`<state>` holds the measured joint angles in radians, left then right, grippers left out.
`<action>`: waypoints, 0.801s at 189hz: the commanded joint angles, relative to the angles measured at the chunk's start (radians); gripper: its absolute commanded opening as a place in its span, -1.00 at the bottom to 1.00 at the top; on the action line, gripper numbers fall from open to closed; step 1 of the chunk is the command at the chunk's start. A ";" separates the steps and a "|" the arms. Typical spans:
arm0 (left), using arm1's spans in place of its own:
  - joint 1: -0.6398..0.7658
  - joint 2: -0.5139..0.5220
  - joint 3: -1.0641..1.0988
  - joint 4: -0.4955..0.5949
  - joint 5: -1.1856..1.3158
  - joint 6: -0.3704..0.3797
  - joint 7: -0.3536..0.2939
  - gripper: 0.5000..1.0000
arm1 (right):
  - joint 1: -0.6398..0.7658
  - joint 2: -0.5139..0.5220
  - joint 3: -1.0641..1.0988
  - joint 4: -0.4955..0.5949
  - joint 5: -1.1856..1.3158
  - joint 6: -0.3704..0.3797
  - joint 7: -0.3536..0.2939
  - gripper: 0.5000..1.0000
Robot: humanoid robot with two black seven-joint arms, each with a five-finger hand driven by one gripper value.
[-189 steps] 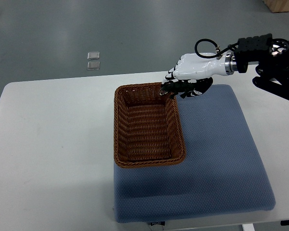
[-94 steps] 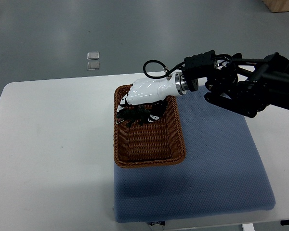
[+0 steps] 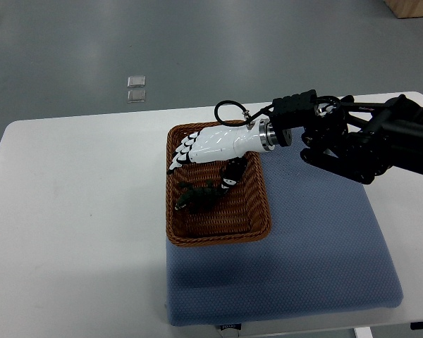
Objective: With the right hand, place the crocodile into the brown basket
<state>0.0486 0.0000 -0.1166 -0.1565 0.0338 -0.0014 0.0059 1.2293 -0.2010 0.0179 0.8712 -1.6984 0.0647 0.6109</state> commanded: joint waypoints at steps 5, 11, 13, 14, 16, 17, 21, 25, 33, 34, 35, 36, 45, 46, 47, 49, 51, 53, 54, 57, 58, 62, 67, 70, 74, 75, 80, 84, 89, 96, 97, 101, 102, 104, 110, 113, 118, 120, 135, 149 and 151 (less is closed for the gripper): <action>0.001 0.000 0.000 0.000 0.000 0.000 0.000 1.00 | -0.002 -0.017 0.045 0.000 0.008 0.012 0.000 0.69; 0.001 0.000 0.000 0.000 0.000 0.000 0.000 1.00 | -0.002 -0.023 0.056 0.000 0.019 0.015 0.000 0.69; 0.001 0.000 0.000 0.000 0.000 0.000 0.000 1.00 | -0.002 -0.029 0.060 0.000 0.026 0.017 0.000 0.69; 0.001 0.000 0.000 0.000 0.000 0.000 0.000 1.00 | -0.001 -0.032 0.065 0.000 0.034 0.020 0.000 0.69; 0.001 0.000 0.000 0.000 0.000 0.000 0.000 1.00 | -0.002 -0.037 0.068 0.000 0.046 0.021 0.000 0.69; 0.001 0.000 0.000 0.000 0.000 0.000 0.000 1.00 | -0.002 -0.037 0.068 0.000 0.046 0.021 0.000 0.69; -0.001 0.000 0.000 0.000 0.000 0.000 0.000 1.00 | -0.001 -0.046 0.074 0.000 0.072 0.030 0.000 0.69; 0.001 0.000 0.000 0.000 0.000 0.000 0.000 1.00 | -0.001 -0.052 0.077 0.000 0.098 0.040 0.000 0.69; 0.001 0.000 0.000 0.000 0.000 0.000 0.000 1.00 | 0.001 -0.069 0.079 0.000 0.161 0.066 0.000 0.69; 0.001 0.000 0.000 0.000 0.000 0.000 0.000 1.00 | 0.001 -0.074 0.079 0.000 0.173 0.072 0.000 0.69; 0.001 0.000 0.000 0.000 0.000 0.000 0.000 1.00 | 0.001 -0.074 0.079 0.000 0.174 0.072 0.000 0.69; 0.001 0.000 0.000 0.000 0.000 0.000 0.000 1.00 | 0.001 -0.078 0.079 0.000 0.189 0.076 0.000 0.69; -0.001 0.000 0.000 0.000 0.000 0.000 0.000 1.00 | 0.001 -0.101 0.077 0.000 0.247 0.099 0.000 0.69; -0.001 0.000 0.000 0.000 0.000 0.000 0.000 1.00 | 0.001 -0.101 0.077 0.000 0.247 0.099 0.000 0.69; -0.001 0.000 0.000 0.000 0.000 0.000 0.000 1.00 | 0.001 -0.107 0.077 0.000 0.261 0.104 0.000 0.69; -0.001 0.000 0.000 0.000 0.000 0.000 0.000 1.00 | 0.001 -0.113 0.077 0.000 0.276 0.109 0.000 0.69; 0.001 0.000 0.000 0.000 0.000 0.000 0.000 1.00 | 0.001 -0.120 0.076 0.000 0.292 0.113 0.000 0.69; -0.001 0.000 0.000 0.000 0.000 0.000 0.000 1.00 | 0.001 -0.126 0.076 0.000 0.305 0.118 0.000 0.69; -0.001 0.000 0.000 0.000 0.000 0.000 0.000 1.00 | 0.001 -0.126 0.076 0.000 0.306 0.118 0.000 0.69; 0.001 0.000 0.000 0.000 0.000 0.000 0.000 1.00 | -0.001 -0.136 0.074 0.000 0.336 0.126 0.000 0.69; 0.001 0.000 0.000 0.000 0.000 0.000 0.000 1.00 | -0.001 -0.136 0.074 0.000 0.336 0.126 0.000 0.69; 0.001 0.000 0.000 0.000 0.000 0.000 0.000 1.00 | -0.002 -0.144 0.073 0.000 0.365 0.138 0.000 0.69; 0.001 0.000 0.000 0.000 0.000 0.000 0.000 1.00 | -0.004 -0.153 0.071 0.000 0.417 0.155 0.000 0.69; 0.001 0.000 0.000 0.000 0.000 0.000 0.000 1.00 | -0.005 -0.155 0.071 0.000 0.437 0.161 0.000 0.69; 0.001 0.000 0.000 0.000 0.000 0.000 0.000 1.00 | -0.007 -0.159 0.070 0.000 0.480 0.175 0.000 0.69; 0.001 0.000 0.000 0.000 0.000 0.000 0.000 1.00 | -0.007 -0.159 0.070 0.000 0.480 0.175 0.000 0.69; 0.001 0.000 0.000 0.000 0.000 0.000 0.000 1.00 | -0.020 -0.166 0.068 -0.001 0.548 0.198 0.000 0.69; 0.001 0.000 0.000 0.000 0.000 0.000 0.000 1.00 | -0.031 -0.170 0.068 -0.004 0.595 0.214 0.000 0.69; -0.001 0.000 0.000 0.000 0.000 0.000 0.000 1.00 | -0.042 -0.178 0.066 -0.008 0.646 0.228 0.000 0.69; 0.001 0.000 0.000 0.000 0.000 0.000 0.000 1.00 | -0.060 -0.192 0.066 -0.017 0.746 0.250 0.000 0.69; 0.001 0.000 0.000 0.000 0.000 0.000 0.000 1.00 | -0.060 -0.192 0.066 -0.017 0.746 0.250 0.000 0.69; 0.001 0.000 0.000 0.000 0.000 0.000 0.000 1.00 | -0.065 -0.195 0.066 -0.021 0.795 0.257 0.000 0.69; -0.001 0.000 0.000 0.000 0.000 0.000 0.000 1.00 | -0.067 -0.196 0.068 -0.024 0.816 0.262 0.000 0.69; -0.001 0.000 0.000 0.000 0.000 0.000 0.000 1.00 | -0.067 -0.196 0.068 -0.024 0.816 0.262 0.000 0.69; 0.001 0.000 0.000 0.000 0.000 0.000 0.000 1.00 | -0.073 -0.199 0.068 -0.031 0.888 0.271 0.000 0.69; 0.001 0.000 0.000 0.000 0.000 0.000 0.000 1.00 | -0.076 -0.201 0.070 -0.034 0.933 0.276 0.000 0.69; -0.001 0.000 0.000 0.000 0.000 0.000 0.000 1.00 | -0.083 -0.202 0.070 -0.038 0.976 0.280 0.000 0.69; 0.001 0.000 0.000 0.000 0.000 0.000 0.000 1.00 | -0.087 -0.202 0.071 -0.040 0.997 0.282 0.000 0.69; 0.001 0.000 0.000 0.000 0.000 0.000 0.000 1.00 | -0.111 -0.213 0.076 -0.060 1.137 0.291 0.000 0.69; -0.001 0.000 0.000 0.000 0.000 0.000 0.000 1.00 | -0.119 -0.222 0.076 -0.087 1.264 0.302 0.000 0.69; 0.001 0.000 0.000 0.000 0.000 0.000 0.000 1.00 | -0.120 -0.222 0.076 -0.092 1.283 0.305 0.000 0.69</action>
<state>0.0488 0.0000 -0.1166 -0.1565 0.0338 -0.0014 0.0059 1.1228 -0.4129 0.0919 0.8132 -0.5809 0.3542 0.6108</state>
